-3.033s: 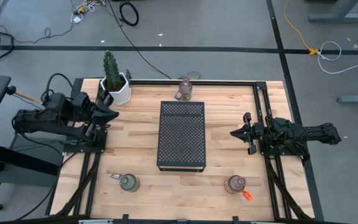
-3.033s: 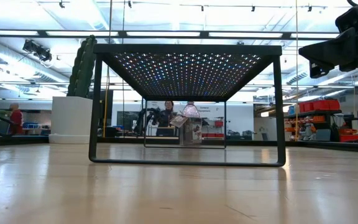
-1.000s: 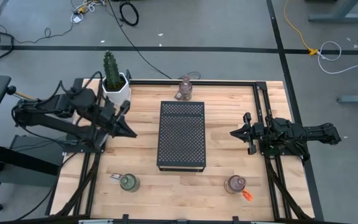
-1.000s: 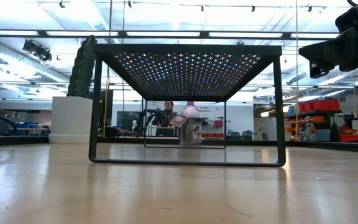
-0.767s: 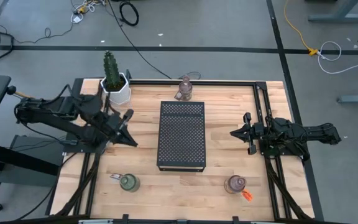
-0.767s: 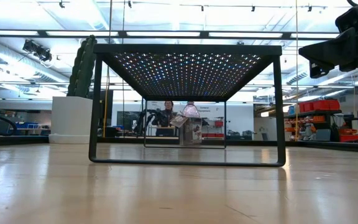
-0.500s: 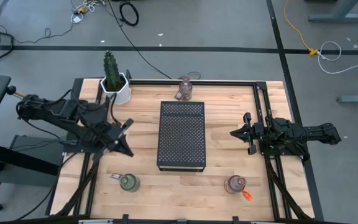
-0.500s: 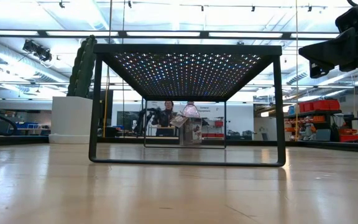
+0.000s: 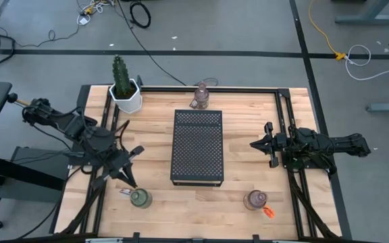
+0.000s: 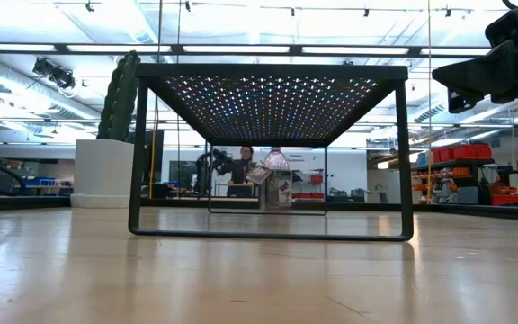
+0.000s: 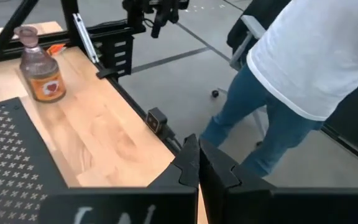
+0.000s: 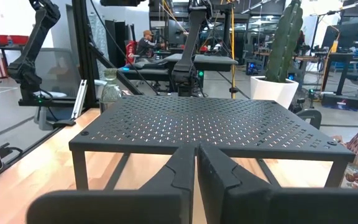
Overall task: Pick & Place candle stick holders
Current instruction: Put the green candle vase on the shelf
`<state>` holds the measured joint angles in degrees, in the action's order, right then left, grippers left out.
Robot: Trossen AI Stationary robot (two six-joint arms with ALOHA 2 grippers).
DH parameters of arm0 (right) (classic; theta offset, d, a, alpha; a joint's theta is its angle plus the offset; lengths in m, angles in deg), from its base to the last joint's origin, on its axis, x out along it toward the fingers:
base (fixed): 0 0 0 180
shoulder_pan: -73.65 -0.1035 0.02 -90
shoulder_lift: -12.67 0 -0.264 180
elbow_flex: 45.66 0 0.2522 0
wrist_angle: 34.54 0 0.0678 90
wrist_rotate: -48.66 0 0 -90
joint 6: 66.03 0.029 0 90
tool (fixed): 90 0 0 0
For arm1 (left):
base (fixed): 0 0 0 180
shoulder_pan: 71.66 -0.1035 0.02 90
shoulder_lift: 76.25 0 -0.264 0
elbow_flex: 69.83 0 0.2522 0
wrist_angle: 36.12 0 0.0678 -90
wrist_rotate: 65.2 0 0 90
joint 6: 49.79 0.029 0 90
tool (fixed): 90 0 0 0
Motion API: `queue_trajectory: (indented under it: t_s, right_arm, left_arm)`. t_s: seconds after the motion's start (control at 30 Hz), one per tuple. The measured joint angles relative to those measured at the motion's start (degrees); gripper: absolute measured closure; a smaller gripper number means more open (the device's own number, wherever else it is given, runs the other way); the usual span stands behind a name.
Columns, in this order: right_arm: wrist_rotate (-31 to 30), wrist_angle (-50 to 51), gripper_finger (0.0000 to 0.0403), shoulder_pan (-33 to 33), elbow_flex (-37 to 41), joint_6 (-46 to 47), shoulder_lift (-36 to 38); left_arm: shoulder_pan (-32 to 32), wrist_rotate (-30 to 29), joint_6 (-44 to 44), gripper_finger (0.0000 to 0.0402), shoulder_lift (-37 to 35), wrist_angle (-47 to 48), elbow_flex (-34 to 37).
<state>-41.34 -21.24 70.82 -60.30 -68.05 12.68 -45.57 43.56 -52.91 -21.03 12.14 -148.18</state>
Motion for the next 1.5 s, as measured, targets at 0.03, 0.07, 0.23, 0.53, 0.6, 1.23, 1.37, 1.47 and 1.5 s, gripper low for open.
queue_trajectory:
  t_s: [0.03, 0.07, 0.23, 0.53, 0.6, 1.23, 1.37, 1.47, 1.5]
  right_arm:
    - [0.0, 0.0, 0.038, 0.0, 0.0, 0.0, 0.0]
    - [0.0, 0.0, 0.038, 0.0, 0.0, 0.0, 0.0]
    - [0.0, 0.0, 0.038, 0.0, 0.0, 0.0, 0.0]
    - [0.0, 0.0, 0.038, 0.0, 0.0, 0.0, 0.0]
    - [0.0, 0.0, 0.038, 0.0, 0.0, 0.0, 0.0]
    - [0.0, 0.0, 0.038, 0.0, 0.0, 0.0, 0.0]
    - [0.0, 0.0, 0.038, 0.0, 0.0, 0.0, 0.0]
    - [0.0, 0.0, 0.038, 0.0, 0.0, 0.0, 0.0]
    - [0.0, 0.0, 0.038, 0.0, 0.0, 0.0, 0.0]
  left_arm:
    - [0.3, 0.0, 0.0, 0.0399, 0.1, 0.1, 0.0]
    - [0.7, 0.0, 0.0, 0.0399, 0.3, 0.2, 0.0]
    - [2.1, 0.0, 0.0, 0.0399, 1.1, 0.7, 0.0]
    - [3.2, 0.0, -0.7, 0.0377, 2.7, 4.7, 0.3]
    - [3.2, -0.1, -0.7, 0.0359, 3.2, 6.7, 0.3]
    - [7.2, -5.3, -0.9, 0.0141, 5.7, 14.4, 0.4]
    - [9.0, -8.6, -0.7, 0.0123, 5.6, 15.7, 0.4]
    - [10.0, -10.1, -0.9, 0.0117, 5.3, 15.3, 1.0]
    - [10.3, -10.1, -1.2, 0.0117, 4.9, 14.5, 2.0]
